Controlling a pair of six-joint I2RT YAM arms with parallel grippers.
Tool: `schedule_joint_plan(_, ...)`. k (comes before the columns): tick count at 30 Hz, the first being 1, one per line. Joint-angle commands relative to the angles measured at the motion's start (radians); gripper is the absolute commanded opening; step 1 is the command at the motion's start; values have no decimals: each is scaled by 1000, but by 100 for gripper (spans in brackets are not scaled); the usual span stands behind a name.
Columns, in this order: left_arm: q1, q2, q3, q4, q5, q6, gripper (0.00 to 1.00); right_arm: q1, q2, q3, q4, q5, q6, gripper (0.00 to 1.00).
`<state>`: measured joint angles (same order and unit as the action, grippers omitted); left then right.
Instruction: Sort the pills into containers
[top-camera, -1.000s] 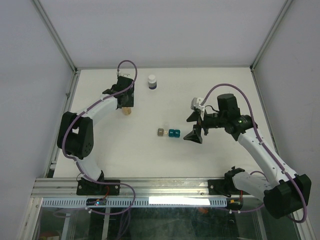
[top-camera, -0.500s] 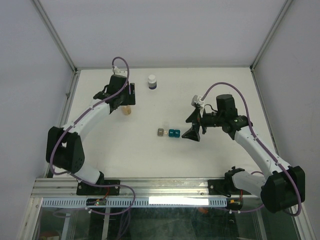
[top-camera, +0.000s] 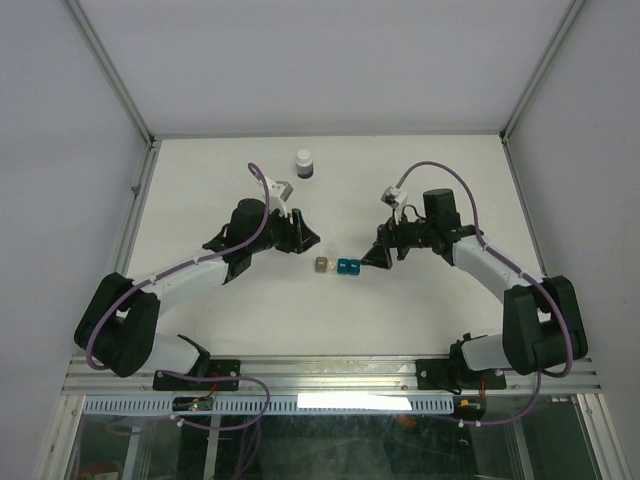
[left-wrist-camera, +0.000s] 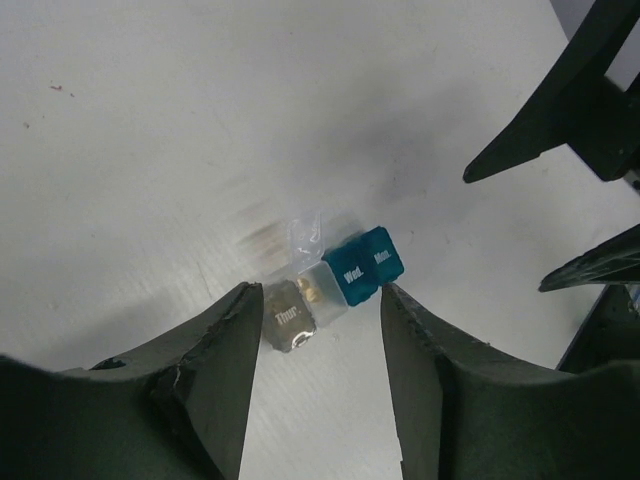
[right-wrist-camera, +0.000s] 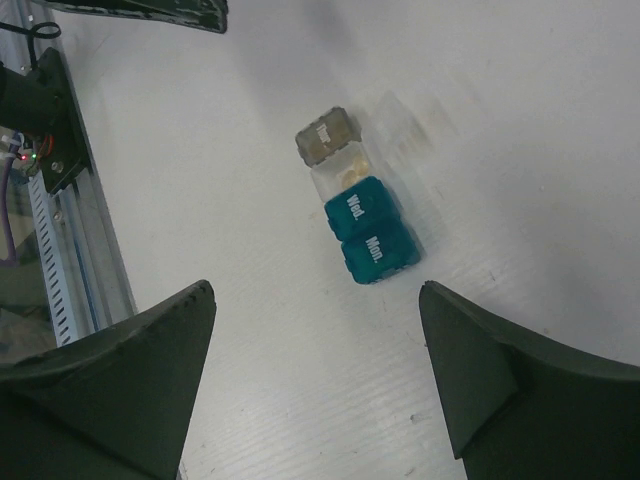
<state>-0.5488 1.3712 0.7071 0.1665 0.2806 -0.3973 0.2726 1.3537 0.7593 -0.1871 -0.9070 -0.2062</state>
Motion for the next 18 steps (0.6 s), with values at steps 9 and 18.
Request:
schedule_joint_plan(9,33,231,49,272,-21,-62,42,47,261,130,9,154,193,75)
schedule_joint_plan(18,44,385,152,231,2,-65,37,84,356,166,5,153,257,63)
